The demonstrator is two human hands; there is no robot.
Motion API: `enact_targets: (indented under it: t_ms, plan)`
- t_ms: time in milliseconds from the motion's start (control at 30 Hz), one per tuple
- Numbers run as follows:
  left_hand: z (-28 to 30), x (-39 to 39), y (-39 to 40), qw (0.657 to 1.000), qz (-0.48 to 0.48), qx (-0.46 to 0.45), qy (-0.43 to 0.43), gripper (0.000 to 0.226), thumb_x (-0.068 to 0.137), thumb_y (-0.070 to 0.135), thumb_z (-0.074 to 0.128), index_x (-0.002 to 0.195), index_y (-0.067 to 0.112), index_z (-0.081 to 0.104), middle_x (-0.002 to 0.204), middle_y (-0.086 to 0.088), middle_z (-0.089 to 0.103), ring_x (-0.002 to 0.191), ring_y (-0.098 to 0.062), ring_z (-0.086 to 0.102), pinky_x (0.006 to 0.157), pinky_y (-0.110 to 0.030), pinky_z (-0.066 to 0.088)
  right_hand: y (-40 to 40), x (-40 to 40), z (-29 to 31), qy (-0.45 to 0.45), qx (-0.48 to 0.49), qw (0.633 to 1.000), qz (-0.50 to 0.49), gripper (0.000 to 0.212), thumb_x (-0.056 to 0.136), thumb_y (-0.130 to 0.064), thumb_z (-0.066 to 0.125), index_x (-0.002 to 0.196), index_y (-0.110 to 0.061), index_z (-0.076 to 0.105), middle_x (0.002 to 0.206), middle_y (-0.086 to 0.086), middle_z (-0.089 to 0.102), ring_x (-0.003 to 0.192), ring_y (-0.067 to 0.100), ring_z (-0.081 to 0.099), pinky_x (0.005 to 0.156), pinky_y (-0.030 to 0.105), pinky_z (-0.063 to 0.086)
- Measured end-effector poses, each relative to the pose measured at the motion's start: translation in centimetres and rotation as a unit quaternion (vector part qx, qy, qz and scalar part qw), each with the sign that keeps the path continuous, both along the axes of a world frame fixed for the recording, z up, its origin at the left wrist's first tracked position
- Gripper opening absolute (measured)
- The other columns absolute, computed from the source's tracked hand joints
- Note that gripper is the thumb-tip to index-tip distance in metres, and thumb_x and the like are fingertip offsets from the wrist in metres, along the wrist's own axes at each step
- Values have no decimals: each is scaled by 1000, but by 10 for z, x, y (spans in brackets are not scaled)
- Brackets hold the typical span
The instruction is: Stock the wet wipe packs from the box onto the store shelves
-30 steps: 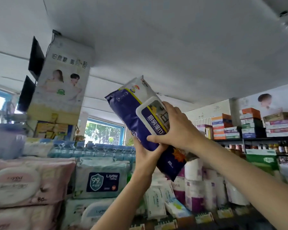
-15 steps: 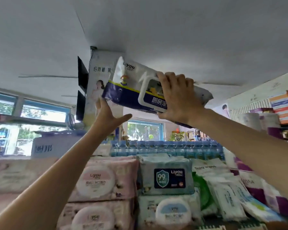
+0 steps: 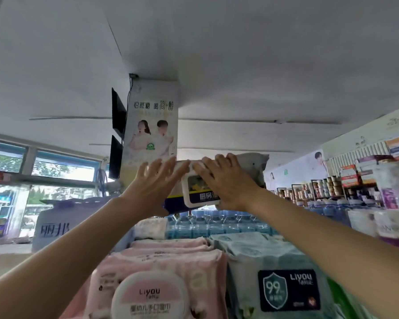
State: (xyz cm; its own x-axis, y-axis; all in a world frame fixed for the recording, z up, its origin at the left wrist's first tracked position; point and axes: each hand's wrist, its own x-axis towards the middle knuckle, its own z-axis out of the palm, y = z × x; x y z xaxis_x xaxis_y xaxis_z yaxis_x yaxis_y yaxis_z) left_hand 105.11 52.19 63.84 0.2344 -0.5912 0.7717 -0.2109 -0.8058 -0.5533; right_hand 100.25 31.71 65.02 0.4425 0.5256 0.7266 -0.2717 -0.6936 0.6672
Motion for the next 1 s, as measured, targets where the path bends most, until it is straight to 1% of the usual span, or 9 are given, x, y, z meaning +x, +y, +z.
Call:
enact_targets:
  t_ms: [100, 200, 300, 367, 533, 700, 767, 900, 1000]
  plan:
    - [-4, 24, -3, 999, 41, 22, -2, 140, 8, 68, 80, 129, 9, 39, 106, -18, 66, 81, -35, 67, 64, -52, 55, -4, 29, -3, 21, -5, 1000, -5, 122, 27, -59, 83, 127, -12, 32, 113, 12, 61, 90, 32, 61, 78, 45, 49]
    - [-12, 44, -13, 997, 66, 40, 22, 142, 23, 70, 80, 135, 6, 22, 116, -17, 61, 89, -33, 65, 74, -48, 54, -4, 54, -8, 50, -23, 998, -26, 117, 45, -54, 82, 134, -10, 22, 121, 14, 55, 100, 34, 58, 85, 50, 46]
    - [-31, 64, -23, 982, 138, 80, 102, 126, 71, 59, 68, 143, 2, -18, 154, -16, 12, 133, -34, 32, 108, -50, 28, -4, 78, -17, 128, -80, 988, -43, 105, 71, -41, 72, 146, -10, 6, 138, 18, 33, 120, 39, 40, 100, 53, 32]
    - [-35, 70, -27, 965, 165, 96, 181, 118, 78, 51, 65, 143, 4, -22, 156, -12, -2, 140, -34, 18, 114, -49, 16, -7, 89, -25, 179, -85, 979, -44, 107, 74, -47, 70, 147, -12, 0, 143, 16, 24, 127, 37, 31, 105, 50, 27]
    - [-25, 63, -28, 951, 156, 120, 239, 114, 76, 46, 69, 147, 17, -15, 157, -4, 3, 140, -32, 19, 115, -47, 17, -26, 86, -25, 303, 14, 953, 4, 111, 71, -56, 70, 149, -23, -2, 146, 6, 22, 130, 25, 26, 107, 40, 26]
    - [-28, 47, -33, 945, 143, 91, 280, 102, 78, 42, 68, 149, 19, -2, 155, -7, 13, 139, -32, 23, 114, -49, 19, -24, 67, -27, 313, 54, 948, 2, 100, 74, -54, 67, 148, -22, 8, 147, 5, 24, 132, 23, 28, 107, 39, 30]
    - [-26, 34, -37, 956, 91, 82, 268, 87, 83, 42, 62, 148, 19, 10, 153, -6, 21, 137, -29, 28, 112, -47, 24, -24, 56, -31, 297, 61, 953, -15, 91, 79, -54, 62, 147, -22, 12, 146, 6, 25, 133, 24, 28, 108, 41, 29]
    - [-23, -2, -67, 974, -120, 38, 189, 53, 91, 40, 48, 139, 21, 35, 141, 0, 41, 127, -19, 42, 108, -39, 33, -43, 22, -35, 242, 97, 965, -23, 64, 91, -47, 47, 144, -20, 23, 145, 6, 29, 134, 24, 28, 109, 43, 22]
    - [-29, -26, -100, 970, -150, 56, 183, 43, 92, 37, 48, 132, 21, 44, 134, -1, 47, 122, -19, 46, 104, -38, 32, -79, -11, -39, 221, 128, 965, -66, 57, 93, -43, 45, 142, -20, 27, 145, 5, 30, 132, 23, 30, 108, 41, 23]
